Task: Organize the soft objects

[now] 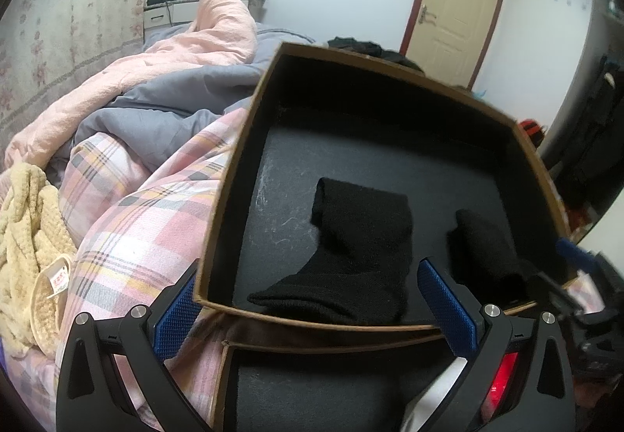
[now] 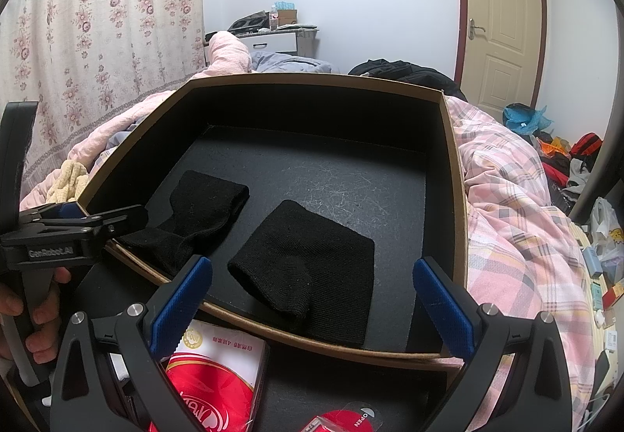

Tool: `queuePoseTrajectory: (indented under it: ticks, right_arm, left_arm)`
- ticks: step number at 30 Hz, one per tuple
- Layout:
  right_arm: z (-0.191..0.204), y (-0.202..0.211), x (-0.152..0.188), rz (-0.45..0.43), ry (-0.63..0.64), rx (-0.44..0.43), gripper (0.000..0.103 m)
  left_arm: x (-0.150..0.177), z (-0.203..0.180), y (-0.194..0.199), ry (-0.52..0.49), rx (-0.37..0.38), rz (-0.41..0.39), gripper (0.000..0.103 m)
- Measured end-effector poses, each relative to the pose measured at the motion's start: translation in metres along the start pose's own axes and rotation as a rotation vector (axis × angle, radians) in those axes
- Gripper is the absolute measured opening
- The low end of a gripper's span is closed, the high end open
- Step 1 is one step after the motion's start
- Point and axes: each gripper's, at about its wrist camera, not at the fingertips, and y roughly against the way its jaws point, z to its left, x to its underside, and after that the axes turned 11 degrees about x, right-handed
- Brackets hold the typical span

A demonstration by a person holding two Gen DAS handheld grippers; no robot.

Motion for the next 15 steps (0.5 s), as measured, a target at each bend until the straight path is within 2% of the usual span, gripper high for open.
queuePoseTrajectory:
  ticks: [3, 7, 9, 13, 15]
  right_arm:
    - [0.001, 0.001, -0.001, -0.001, 0.001, 0.001, 0.102]
    - [0.001, 0.001, -0.002, -0.002, -0.002, -0.003, 0.102]
    - [0.000, 0.001, -0.002, -0.002, -0.005, -0.006, 0.102]
    - [0.000, 0.001, -0.002, -0.002, -0.005, -0.006, 0.102]
    - [0.000, 0.001, -0.002, -0.002, -0.005, -0.007, 0.102]
  left_arm:
    - [-0.003, 0.005, 0.015, 0.030, 0.038, -0.058, 0.103]
    - [-0.008, 0.015, 0.043, 0.108, 0.156, -0.080, 0.103]
    - [-0.010, 0.010, 0.059, 0.094, 0.169, -0.092, 0.103]
    - [-0.011, -0.011, 0.078, -0.062, 0.141, 0.002, 0.103]
    - [-0.005, -0.018, 0.079, -0.115, 0.177, 0.076, 0.103]
